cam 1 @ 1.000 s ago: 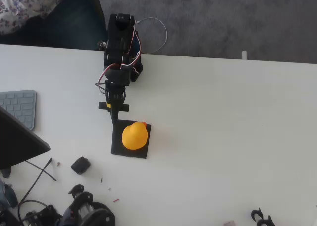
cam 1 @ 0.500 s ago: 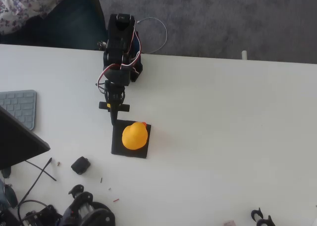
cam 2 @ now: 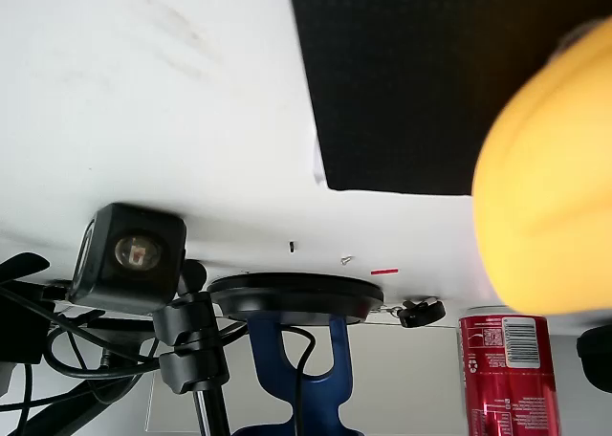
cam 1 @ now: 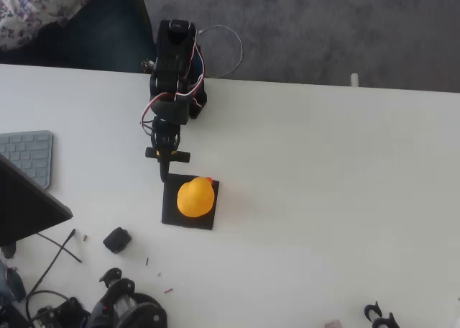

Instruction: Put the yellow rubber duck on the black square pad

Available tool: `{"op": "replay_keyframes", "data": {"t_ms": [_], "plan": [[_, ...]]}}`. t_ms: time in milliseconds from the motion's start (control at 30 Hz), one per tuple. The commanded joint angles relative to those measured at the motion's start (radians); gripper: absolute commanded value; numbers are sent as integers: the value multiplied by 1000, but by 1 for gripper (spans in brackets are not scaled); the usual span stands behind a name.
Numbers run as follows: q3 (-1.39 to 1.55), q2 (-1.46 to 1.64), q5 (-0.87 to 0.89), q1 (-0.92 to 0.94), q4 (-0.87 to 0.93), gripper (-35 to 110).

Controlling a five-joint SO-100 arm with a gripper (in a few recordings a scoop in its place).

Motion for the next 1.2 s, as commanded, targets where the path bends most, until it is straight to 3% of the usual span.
{"op": "replay_keyframes", "data": {"t_ms": [0, 1167], "plan": [[23, 23, -12, 14, 8, 16], [51, 23, -14, 12, -2, 16]]}}
